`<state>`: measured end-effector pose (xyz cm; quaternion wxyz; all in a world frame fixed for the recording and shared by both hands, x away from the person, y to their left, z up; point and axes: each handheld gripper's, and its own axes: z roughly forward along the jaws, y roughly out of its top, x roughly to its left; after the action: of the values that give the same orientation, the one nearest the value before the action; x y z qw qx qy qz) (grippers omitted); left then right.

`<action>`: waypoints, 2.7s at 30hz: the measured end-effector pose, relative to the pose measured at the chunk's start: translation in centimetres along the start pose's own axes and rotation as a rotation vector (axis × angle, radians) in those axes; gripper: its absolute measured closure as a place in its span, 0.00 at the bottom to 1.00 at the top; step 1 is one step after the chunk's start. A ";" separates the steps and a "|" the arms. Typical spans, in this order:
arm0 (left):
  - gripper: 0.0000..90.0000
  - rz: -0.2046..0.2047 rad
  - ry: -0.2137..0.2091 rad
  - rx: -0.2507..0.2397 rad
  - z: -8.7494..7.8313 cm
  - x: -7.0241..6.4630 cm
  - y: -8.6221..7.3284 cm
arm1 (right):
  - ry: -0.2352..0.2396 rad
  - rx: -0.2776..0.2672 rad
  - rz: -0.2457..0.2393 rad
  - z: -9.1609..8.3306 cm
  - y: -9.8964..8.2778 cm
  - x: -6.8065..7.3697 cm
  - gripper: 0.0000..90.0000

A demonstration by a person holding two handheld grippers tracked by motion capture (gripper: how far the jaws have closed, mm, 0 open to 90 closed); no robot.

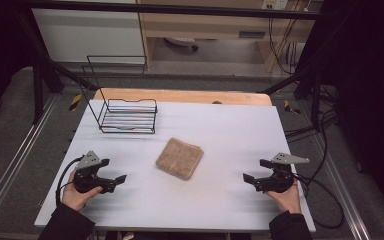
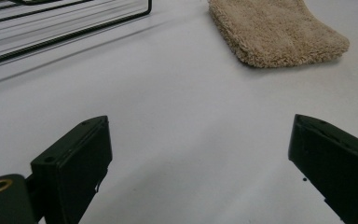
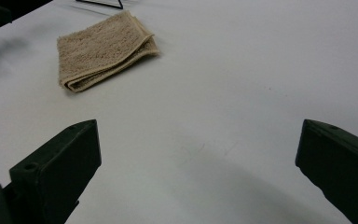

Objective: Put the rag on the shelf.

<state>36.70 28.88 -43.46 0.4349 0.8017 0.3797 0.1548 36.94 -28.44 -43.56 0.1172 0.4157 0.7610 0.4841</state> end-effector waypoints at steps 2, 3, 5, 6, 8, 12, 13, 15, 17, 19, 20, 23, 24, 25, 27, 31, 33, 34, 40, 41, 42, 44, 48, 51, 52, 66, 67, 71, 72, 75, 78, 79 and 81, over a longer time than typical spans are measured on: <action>0.06 -0.005 -0.001 -0.001 0.1 0.0 0.0 | 0.000 0.001 -0.001 0.0 0.0 0.0 0.01; 0.07 -0.004 -0.002 0.002 0.1 0.0 0.0 | 0.000 0.005 0.002 0.0 0.0 0.0 0.01; 0.07 -0.001 -0.003 0.008 0.1 -0.1 0.0 | 0.002 0.007 0.001 0.0 0.0 0.0 0.01; 0.07 -0.001 -0.003 0.010 0.2 -0.2 0.0 | 0.002 0.007 0.001 0.0 0.0 0.0 0.01; 0.07 0.000 -0.003 0.014 0.3 -0.3 0.1 | -0.005 0.010 -0.004 0.1 -0.1 0.1 0.01; 0.08 0.001 -0.004 0.020 0.5 -0.7 0.2 | -0.009 0.017 -0.004 0.2 -0.1 0.2 0.01; 0.08 0.007 -0.003 0.027 0.6 -0.8 0.2 | -0.009 0.017 -0.004 0.2 -0.1 0.2 0.01; 0.08 0.012 -0.006 0.030 0.8 -1.0 0.3 | -0.011 0.011 -0.006 0.1 -0.1 0.2 0.01; 0.09 0.014 -0.009 0.037 1.1 -1.4 0.4 | -0.011 0.011 -0.007 0.1 -0.1 0.2 0.01; 0.09 0.016 -0.009 0.040 1.2 -1.5 0.5 | -0.012 0.014 -0.006 0.1 -0.1 0.2 0.01; 0.11 0.008 -0.010 0.043 1.5 -1.9 0.7 | -0.015 0.019 -0.008 0.1 -0.1 0.2 0.01; 0.12 0.005 -0.007 0.047 1.7 -2.2 0.9 | -0.013 0.017 -0.005 0.1 -0.1 0.2 0.01; 0.13 0.006 -0.003 0.047 1.8 -2.4 1.1 | -0.015 0.018 -0.005 0.1 -0.1 0.3 0.01; 0.13 0.001 -0.001 0.048 2.0 -2.5 1.2 | -0.016 0.019 -0.007 0.1 -0.1 0.3 0.01; 0.15 -0.003 0.006 0.054 2.3 -2.8 1.5 | -0.016 0.023 -0.013 0.1 -0.1 0.3 0.01; 0.18 -0.012 0.010 0.057 3.0 -3.2 2.2 | -0.017 0.026 -0.016 0.2 -0.1 0.3 0.01; 0.20 -0.013 0.014 0.059 3.3 -3.5 2.6 | -0.017 0.025 -0.019 0.2 -0.1 0.3 0.01; 0.21 -0.013 0.018 0.064 3.5 -3.6 2.8 | -0.018 0.025 -0.019 0.2 -0.1 0.3 0.01; 0.30 -0.017 0.016 0.089 5.0 -4.2 4.0 | -0.019 0.029 -0.019 0.3 -0.1 0.3 0.01; 0.31 -0.024 0.013 0.091 5.3 -4.3 4.2 | -0.019 0.029 -0.015 0.3 -0.1 0.4 0.01; 0.33 -0.020 0.015 0.097 5.6 -4.4 4.4 | -0.020 0.031 -0.014 0.3 -0.1 0.4 0.01; 0.34 -0.021 0.021 0.101 6.1 -4.6 4.8 | -0.021 0.033 -0.021 0.3 -0.1 0.3 0.01; 0.39 -0.031 0.032 0.099 7.1 -4.9 5.4 | -0.020 0.033 -0.020 0.3 -0.1 0.3 0.01; 0.46 -0.044 0.026 0.101 8.0 -5.1 5.8 | -0.021 0.034 -0.022 0.4 -0.1 0.3 0.01; 0.49 -0.046 0.029 0.108 8.3 -5.2 5.9 | -0.020 0.035 -0.019 0.4 -0.1 0.3 0.01; 0.78 -0.105 0.007 0.127 10.5 -5.7 5.5 | -0.022 0.039 -0.020 0.4 -0.1 0.4 0.01; 0.80 -0.105 0.003 0.127 10.6 -5.7 5.5 | -0.022 0.038 -0.022 0.4 -0.1 0.4 0.01; 0.89 -0.117 0.002 0.127 10.9 -5.8 5.4 | -0.023 0.038 -0.023 0.5 -0.1 0.4 0.01; 0.89 -0.120 0.003 0.127 10.9 -5.8 5.4 | -0.023 0.038 -0.023 0.5 -0.1 0.4 0.01; 0.95 -0.128 0.000 0.129 10.9 -5.8 5.4 | -0.024 0.037 -0.023 0.5 -0.1 0.4 0.01; 0.96 -0.130 -0.001 0.136 10.9 -5.8 5.6 | -0.022 0.040 -0.023 0.5 -0.1 0.4 0.01; 0.96 -0.128 -0.002 0.138 10.9 -5.8 5.6 | -0.022 0.042 -0.020 0.5 -0.1 0.4 0.01; 0.97 -0.128 -0.003 0.143 10.8 -5.8 5.7 | -0.024 0.043 -0.029 0.6 -0.1 0.5 0.02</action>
<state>41.83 16.35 -44.53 0.3861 0.8051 0.4395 0.0979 36.88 -27.69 -43.78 0.1245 0.4129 0.7758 0.4607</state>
